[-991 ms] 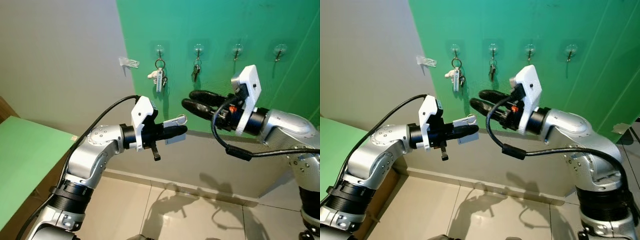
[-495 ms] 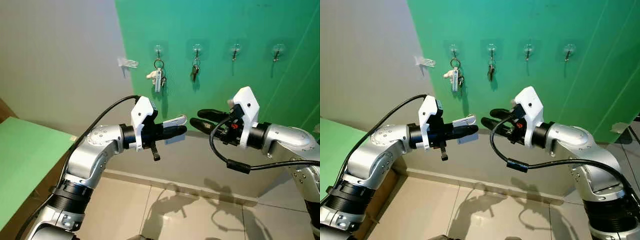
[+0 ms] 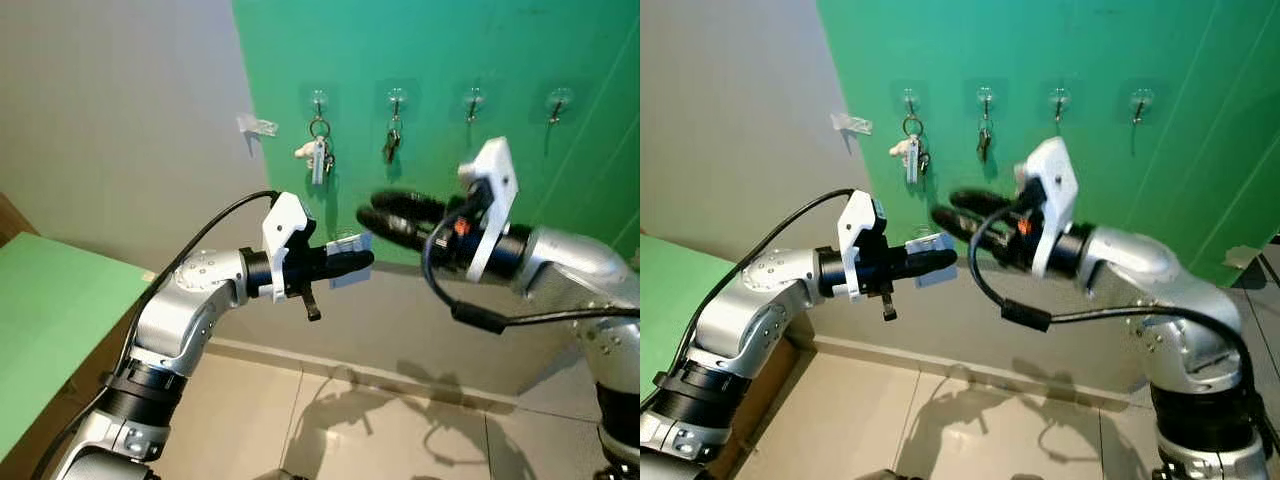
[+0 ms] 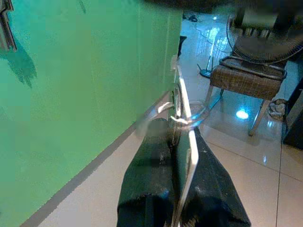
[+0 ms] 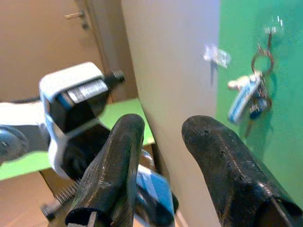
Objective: Hang keys on a hook
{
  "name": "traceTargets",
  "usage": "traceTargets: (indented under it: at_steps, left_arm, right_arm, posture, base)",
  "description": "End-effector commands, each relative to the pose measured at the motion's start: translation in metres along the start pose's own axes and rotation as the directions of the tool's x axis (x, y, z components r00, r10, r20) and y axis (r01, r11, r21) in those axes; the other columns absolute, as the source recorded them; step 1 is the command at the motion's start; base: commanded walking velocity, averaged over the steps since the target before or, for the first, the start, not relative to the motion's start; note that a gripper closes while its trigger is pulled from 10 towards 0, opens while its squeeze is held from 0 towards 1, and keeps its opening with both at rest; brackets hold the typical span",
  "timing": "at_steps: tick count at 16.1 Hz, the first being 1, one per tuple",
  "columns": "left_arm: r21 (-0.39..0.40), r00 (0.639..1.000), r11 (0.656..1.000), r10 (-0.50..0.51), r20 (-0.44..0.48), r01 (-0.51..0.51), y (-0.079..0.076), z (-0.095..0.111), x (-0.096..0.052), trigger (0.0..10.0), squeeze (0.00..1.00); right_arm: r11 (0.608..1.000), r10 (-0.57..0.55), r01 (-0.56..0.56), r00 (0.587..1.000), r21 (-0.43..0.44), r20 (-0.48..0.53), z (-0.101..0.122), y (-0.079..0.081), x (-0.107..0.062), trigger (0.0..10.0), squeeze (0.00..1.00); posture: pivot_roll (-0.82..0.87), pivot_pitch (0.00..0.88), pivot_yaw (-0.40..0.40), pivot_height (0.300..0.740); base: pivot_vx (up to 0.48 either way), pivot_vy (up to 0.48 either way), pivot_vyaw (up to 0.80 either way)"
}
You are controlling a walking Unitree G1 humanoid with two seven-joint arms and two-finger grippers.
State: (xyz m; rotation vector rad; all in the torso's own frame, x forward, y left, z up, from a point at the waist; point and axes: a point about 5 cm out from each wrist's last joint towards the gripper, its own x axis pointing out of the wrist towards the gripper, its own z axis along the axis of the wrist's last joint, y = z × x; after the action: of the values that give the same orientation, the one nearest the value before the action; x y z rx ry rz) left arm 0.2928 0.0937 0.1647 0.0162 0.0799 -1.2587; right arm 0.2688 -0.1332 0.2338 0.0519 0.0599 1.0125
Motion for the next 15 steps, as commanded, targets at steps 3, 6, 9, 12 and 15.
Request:
traceTargets:
  at_steps: [3, 6, 9, 12, 15]
  left_arm:
    - [0.013, 1.000, 1.000, 0.007, -0.013, -0.007, 0.001, 0.001, -0.001, 0.0, 0.00]
    - [0.014, 1.000, 1.000, 0.008, -0.015, -0.008, 0.002, 0.001, -0.001, 0.0, 0.00]
    - [0.033, 0.998, 0.998, 0.053, -0.045, -0.052, 0.008, -0.004, -0.002, 0.0, 0.00]
    - [0.041, 0.996, 0.998, 0.058, -0.064, -0.055, 0.010, -0.006, 0.000, 0.0, 0.00]
    - [0.228, 0.961, 0.971, 0.129, -0.246, -0.072, 0.020, -0.016, 0.004, 0.0, 0.00]
  right_arm:
    - [1.000, -0.001, 0.001, 1.000, -0.001, 0.002, 0.005, 0.003, -0.001, 10.0, 0.00]
    - [1.000, -0.014, 0.014, 1.000, -0.006, -0.022, 0.000, 0.001, -0.001, 10.0, 0.00]
    - [0.999, -0.022, 0.020, 0.998, -0.027, -0.055, -0.006, 0.001, -0.001, 10.0, 0.00]
    - [0.986, -0.150, 0.141, 0.984, -0.092, -0.096, -0.019, -0.016, -0.004, 10.0, 0.00]
    - [0.934, -0.333, 0.302, 0.929, -0.191, -0.160, -0.044, -0.040, -0.006, 10.0, 0.00]
  posture:
    - [-0.26, 0.001, 0.107, 0.740]
    - [-0.26, 0.002, 0.108, 0.740]
    - [-0.26, 0.000, 0.112, 0.740]
    - [-0.26, 0.000, 0.114, 0.740]
    - [-0.26, 0.000, 0.117, 0.740]
  base:
    - [0.000, 0.000, 0.00]
    - [0.000, 0.000, 0.00]
    - [0.000, 0.000, 0.00]
    - [0.000, 0.000, 0.00]
    - [0.000, 0.000, 0.00]
